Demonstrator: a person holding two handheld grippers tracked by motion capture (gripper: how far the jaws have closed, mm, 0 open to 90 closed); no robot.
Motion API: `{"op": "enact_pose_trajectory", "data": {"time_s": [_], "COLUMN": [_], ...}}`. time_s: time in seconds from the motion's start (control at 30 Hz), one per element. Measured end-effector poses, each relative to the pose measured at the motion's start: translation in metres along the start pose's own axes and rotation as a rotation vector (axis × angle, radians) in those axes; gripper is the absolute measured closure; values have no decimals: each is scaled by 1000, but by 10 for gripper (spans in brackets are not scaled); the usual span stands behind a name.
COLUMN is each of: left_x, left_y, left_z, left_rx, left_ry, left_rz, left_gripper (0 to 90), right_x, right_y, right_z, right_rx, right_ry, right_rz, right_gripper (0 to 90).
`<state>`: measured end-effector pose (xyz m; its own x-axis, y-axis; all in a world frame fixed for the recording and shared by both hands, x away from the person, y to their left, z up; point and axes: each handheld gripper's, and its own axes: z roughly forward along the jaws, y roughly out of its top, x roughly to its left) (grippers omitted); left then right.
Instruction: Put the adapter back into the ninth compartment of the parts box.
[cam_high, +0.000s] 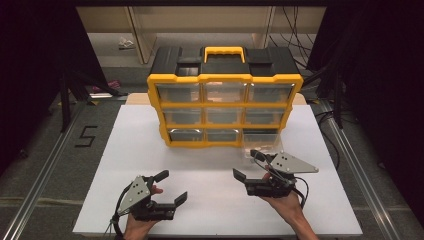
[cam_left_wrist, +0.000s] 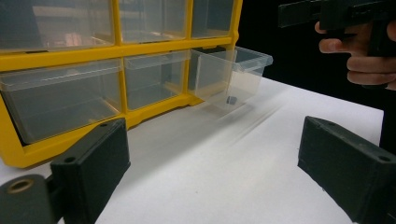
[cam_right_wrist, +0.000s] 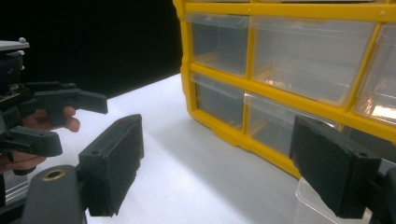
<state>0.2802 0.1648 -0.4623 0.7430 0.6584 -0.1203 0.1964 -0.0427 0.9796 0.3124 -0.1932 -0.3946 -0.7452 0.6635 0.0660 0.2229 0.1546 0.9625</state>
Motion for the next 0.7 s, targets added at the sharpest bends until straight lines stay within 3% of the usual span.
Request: {"op": "enact_pose_trajectory", "data": {"time_s": [0.7], "left_x": [0], "left_y": [0], "left_z": [0], "left_rx": [-2], "left_ry": [-1], "left_rz": [0], "left_gripper": [84], "right_x": [2], "right_y": [-6], "right_z": [-5], "right_rx": [-19], "right_ry": [-7], "right_rz": [-6], "right_gripper": [171]}}
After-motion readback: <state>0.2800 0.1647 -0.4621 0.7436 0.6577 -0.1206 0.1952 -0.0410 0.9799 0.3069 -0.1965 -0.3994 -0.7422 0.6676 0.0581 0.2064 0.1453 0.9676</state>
